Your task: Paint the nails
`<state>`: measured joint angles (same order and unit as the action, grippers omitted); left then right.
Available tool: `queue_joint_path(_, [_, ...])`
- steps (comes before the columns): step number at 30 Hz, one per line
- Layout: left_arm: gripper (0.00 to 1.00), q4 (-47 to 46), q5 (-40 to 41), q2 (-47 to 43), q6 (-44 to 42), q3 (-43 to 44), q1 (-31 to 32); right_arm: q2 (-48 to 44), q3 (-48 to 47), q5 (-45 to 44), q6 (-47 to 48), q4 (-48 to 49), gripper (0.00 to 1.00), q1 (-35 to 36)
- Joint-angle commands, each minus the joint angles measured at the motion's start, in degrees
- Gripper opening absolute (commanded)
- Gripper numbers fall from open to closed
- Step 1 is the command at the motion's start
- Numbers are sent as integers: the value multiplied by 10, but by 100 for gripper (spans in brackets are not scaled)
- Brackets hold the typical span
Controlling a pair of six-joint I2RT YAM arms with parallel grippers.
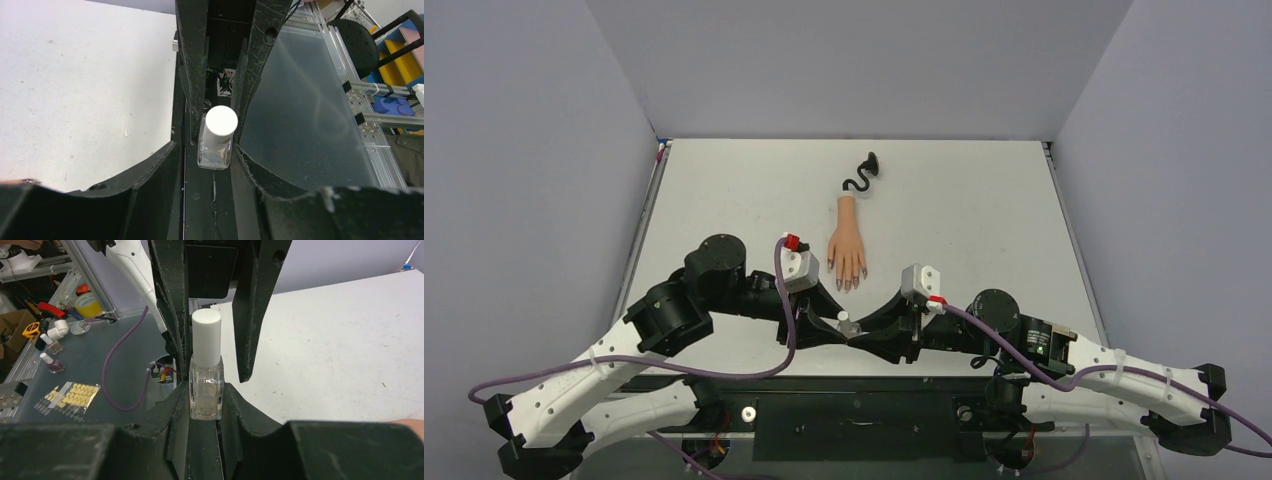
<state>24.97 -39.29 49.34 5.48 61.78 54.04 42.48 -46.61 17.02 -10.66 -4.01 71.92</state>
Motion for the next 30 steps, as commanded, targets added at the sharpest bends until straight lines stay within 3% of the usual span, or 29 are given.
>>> queue_joint_path(1, [37,11,-17,5,-15,22,10,-4,-26,10,9,20,0,-4])
queue_joint_path(4, [30,8,-20,7,-15,21,15,-4,-24,11,8,22,0,-4])
queue_joint_path(11, [0,-7,-28,8,-12,12,27,-5,-21,8,8,27,0,-4])
queue_joint_path(16, [0,-6,-5,2,-15,9,31,-8,-21,2,9,23,0,-4])
queue_joint_path(20, [0,-3,63,-14,-12,1,31,-16,-19,-13,10,10,29,-4])
queue_joint_path(22, [0,-4,103,-24,-7,-7,30,-21,-18,-27,11,1,39,-4])
queue_joint_path(26, [0,-12,182,-43,10,-32,30,-30,-14,-57,13,-14,52,-4])
queue_joint_path(30, [0,-24,256,-57,39,-61,30,-41,-12,-112,13,-42,58,-4])
